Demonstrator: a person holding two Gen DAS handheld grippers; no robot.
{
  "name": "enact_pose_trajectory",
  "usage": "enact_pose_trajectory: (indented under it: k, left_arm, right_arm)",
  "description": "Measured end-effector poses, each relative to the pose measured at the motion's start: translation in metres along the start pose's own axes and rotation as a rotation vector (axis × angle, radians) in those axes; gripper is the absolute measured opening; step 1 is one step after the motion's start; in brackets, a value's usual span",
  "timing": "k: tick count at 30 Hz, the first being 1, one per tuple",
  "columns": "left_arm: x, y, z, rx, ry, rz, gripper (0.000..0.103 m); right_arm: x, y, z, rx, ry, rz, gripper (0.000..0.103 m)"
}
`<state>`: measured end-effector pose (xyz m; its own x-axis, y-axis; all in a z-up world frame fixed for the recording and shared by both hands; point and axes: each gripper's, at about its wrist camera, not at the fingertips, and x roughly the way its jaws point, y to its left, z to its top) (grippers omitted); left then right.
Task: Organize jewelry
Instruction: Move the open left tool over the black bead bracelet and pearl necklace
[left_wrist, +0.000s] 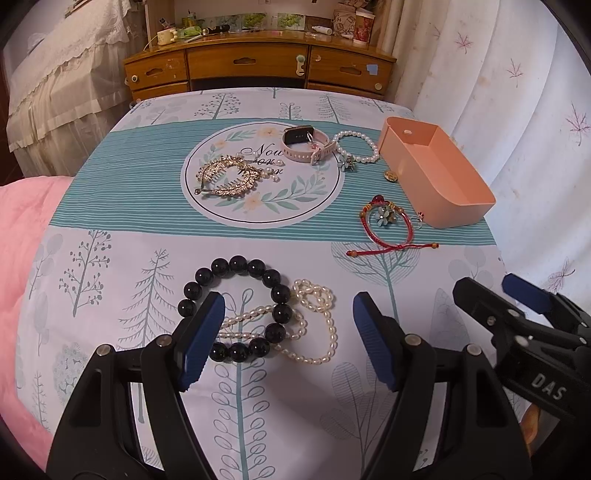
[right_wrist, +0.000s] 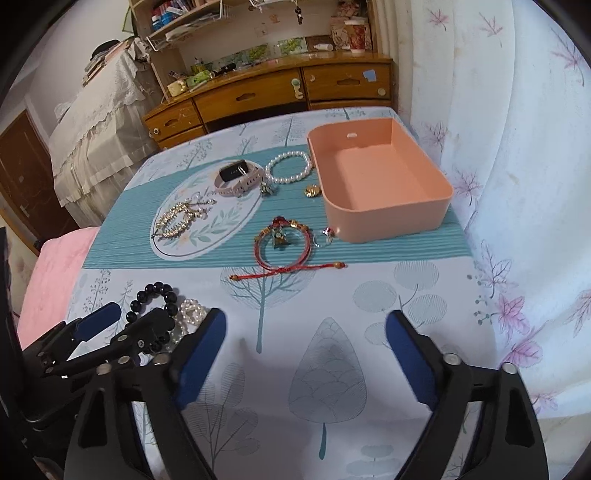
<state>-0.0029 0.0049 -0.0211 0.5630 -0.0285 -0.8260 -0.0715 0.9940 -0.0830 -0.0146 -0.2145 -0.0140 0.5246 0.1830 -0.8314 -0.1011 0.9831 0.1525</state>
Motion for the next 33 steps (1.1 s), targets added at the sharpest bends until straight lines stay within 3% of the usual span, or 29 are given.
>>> enact_pose_trajectory:
  k: [14,25,33]
  left_arm:
    - [-0.002,0.001,-0.001,-0.001,-0.002,-0.002,0.070]
    - [-0.007,0.009,-0.004,-0.012,-0.003,-0.003,0.070]
    - [-0.009,0.015,-0.007,-0.017,-0.002,0.004,0.070]
  right_arm:
    - [0.002,0.004,-0.003,-0.002,0.003,0.004,0.072]
    - [0.002,0.018,-0.008,-0.030,0.010,0.060,0.072]
    - [0.001,0.024,-0.009,-0.037,0.015,0.051,0.072]
